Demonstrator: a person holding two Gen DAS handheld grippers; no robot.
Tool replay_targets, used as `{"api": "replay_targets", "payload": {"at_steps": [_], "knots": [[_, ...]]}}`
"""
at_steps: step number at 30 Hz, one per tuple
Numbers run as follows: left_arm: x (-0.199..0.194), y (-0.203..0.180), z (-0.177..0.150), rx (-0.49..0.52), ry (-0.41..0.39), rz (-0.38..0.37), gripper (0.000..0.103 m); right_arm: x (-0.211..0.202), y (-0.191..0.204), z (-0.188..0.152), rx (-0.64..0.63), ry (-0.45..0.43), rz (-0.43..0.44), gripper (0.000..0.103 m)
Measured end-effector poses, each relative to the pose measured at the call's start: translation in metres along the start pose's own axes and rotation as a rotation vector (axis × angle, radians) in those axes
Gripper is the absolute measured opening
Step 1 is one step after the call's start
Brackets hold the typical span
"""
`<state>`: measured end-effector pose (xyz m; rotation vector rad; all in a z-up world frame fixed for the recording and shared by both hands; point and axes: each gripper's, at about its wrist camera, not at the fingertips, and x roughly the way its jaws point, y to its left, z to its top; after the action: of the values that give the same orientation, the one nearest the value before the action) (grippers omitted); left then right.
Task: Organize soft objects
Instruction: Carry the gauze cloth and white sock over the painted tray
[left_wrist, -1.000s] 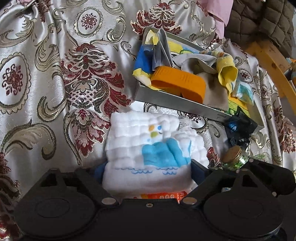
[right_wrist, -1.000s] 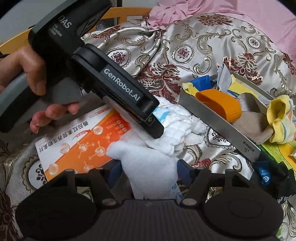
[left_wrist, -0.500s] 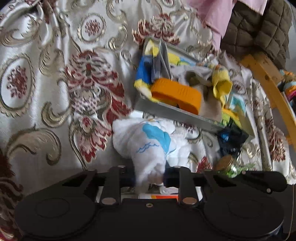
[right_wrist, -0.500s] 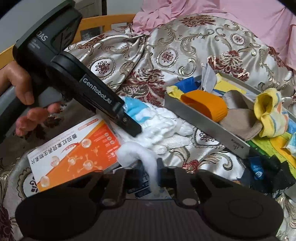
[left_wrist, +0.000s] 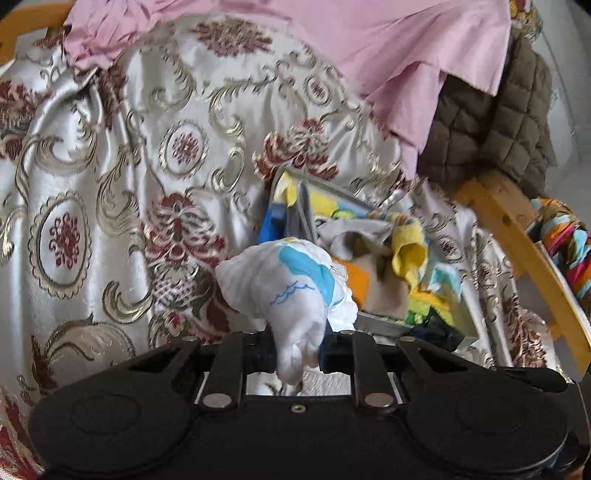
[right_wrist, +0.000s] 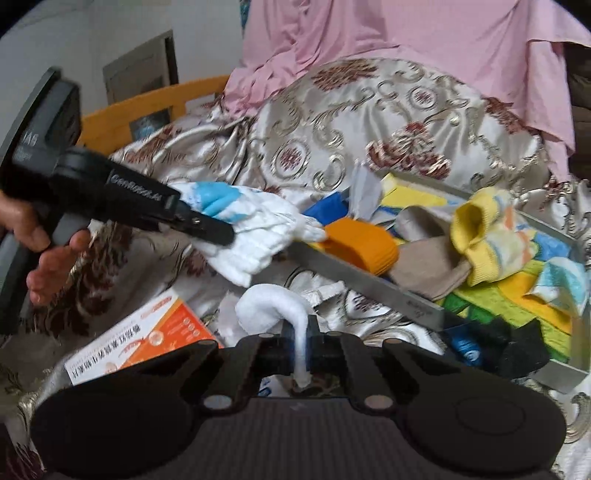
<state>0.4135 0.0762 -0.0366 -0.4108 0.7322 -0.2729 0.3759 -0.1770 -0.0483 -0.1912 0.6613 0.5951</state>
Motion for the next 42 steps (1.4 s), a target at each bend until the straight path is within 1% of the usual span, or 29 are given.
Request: {"api": "replay_targets", "payload": {"at_steps": [3, 9, 13, 17, 19, 22, 25, 28, 31, 33, 35, 38, 42], "knots": [[-0.006, -0.009, -0.001, 0.018, -0.022, -0.015, 0.020, -0.013, -0.008, 0.005, 0.015, -0.020, 0.012, 0.006], [-0.015, -0.032, -0.007, 0.062, -0.078, -0.045, 0.020, -0.040, -0.014, 0.015, 0.017, -0.084, 0.003, 0.006], [-0.006, -0.051, -0.003, 0.060, -0.123, -0.061, 0.020, -0.055, -0.019, 0.021, 0.043, -0.141, -0.018, 0.006], [0.011, -0.081, 0.008, 0.140, -0.143, -0.080, 0.020, -0.063, -0.032, 0.025, 0.083, -0.202, -0.067, 0.006], [0.024, -0.093, 0.019, 0.145, -0.149, -0.097, 0.020, -0.065, -0.041, 0.027, 0.098, -0.216, -0.089, 0.006], [0.048, -0.116, 0.036, 0.178, -0.184, -0.122, 0.020, -0.067, -0.061, 0.034, 0.136, -0.230, -0.138, 0.006], [0.076, -0.133, 0.049, 0.169, -0.210, -0.177, 0.020, -0.066, -0.086, 0.047, 0.172, -0.240, -0.193, 0.006], [0.111, -0.135, 0.053, 0.158, -0.210, -0.202, 0.020, -0.054, -0.112, 0.060, 0.160, -0.201, -0.305, 0.006], [0.140, -0.126, 0.055, 0.116, -0.207, -0.204, 0.020, -0.038, -0.147, 0.073, 0.214, -0.162, -0.391, 0.006], [0.155, -0.116, 0.056, 0.081, -0.200, -0.191, 0.020, -0.025, -0.168, 0.079, 0.250, -0.144, -0.433, 0.006], [0.168, -0.102, 0.056, 0.028, -0.176, -0.176, 0.021, -0.008, -0.186, 0.081, 0.258, -0.125, -0.496, 0.006], [0.183, -0.089, 0.057, 0.002, -0.135, -0.156, 0.021, 0.020, -0.203, 0.084, 0.273, -0.072, -0.534, 0.006], [0.196, -0.082, 0.055, 0.015, -0.080, -0.125, 0.022, 0.053, -0.204, 0.080, 0.238, 0.011, -0.594, 0.006]]}}
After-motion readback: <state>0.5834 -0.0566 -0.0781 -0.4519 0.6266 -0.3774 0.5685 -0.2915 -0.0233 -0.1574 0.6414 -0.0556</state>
